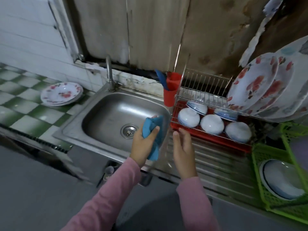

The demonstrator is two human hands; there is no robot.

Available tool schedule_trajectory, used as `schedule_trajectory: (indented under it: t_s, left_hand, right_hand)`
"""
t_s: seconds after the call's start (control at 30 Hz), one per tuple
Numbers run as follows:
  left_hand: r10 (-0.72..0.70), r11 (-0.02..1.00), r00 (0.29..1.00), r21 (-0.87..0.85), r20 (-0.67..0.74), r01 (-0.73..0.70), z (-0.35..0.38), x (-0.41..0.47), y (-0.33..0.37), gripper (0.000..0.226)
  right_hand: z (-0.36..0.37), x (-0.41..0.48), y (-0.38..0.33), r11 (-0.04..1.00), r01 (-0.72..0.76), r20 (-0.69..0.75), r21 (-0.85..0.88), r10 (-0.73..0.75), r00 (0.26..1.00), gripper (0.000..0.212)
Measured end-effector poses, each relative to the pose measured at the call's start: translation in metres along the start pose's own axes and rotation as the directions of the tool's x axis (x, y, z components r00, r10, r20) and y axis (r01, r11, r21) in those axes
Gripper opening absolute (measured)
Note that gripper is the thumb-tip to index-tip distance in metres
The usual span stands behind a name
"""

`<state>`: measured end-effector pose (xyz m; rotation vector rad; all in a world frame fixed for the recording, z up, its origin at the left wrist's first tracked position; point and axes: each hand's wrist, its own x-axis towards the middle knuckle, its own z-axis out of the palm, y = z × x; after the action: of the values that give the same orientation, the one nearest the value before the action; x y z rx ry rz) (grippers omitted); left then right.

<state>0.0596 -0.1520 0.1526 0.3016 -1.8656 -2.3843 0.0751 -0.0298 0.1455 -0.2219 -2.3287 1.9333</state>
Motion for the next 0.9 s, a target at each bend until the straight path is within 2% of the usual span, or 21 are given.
schedule_trajectory:
  t_s: [0.13,0.3,0.43,0.5,0.63,0.9]
  left_hand:
    - [-0.044,0.998,0.994,0.034,-0.099,0.047,-0.060,0.002,-0.004,0.022]
    - [-0.063,0.997,0.971,0.020,-0.229,0.069,-0.153,0.012,0.006,0.022]
    - [-0.043,0.998,0.951,0.036,-0.307,0.057,-0.250,0.022,0.027,0.020]
    - [-0.032,0.997,0.950,0.058,-0.312,0.052,-0.292,0.026,0.038,0.018]
    - [-0.001,0.993,0.936,0.114,-0.351,0.043,-0.383,0.037,0.057,0.013]
    - [-0.001,0.990,0.893,0.127,-0.449,0.065,-0.503,0.073,0.070,0.016]
  right_hand:
    - [0.054,-0.015,-0.001,0.998,-0.066,0.103,-0.024,0.068,0.992,0.037]
    - [0.140,-0.026,-0.012,0.994,-0.108,0.183,-0.003,0.106,0.977,0.021]
    - [0.238,-0.041,-0.024,0.996,-0.090,0.235,-0.017,0.092,0.968,0.014]
    - [0.280,-0.047,-0.027,0.994,-0.106,0.242,0.007,0.101,0.965,0.011]
    - [0.365,-0.061,-0.033,0.989,-0.145,0.301,-0.006,0.140,0.943,0.023]
    - [0.494,-0.056,-0.038,0.977,-0.208,0.410,-0.049,0.210,0.888,0.012]
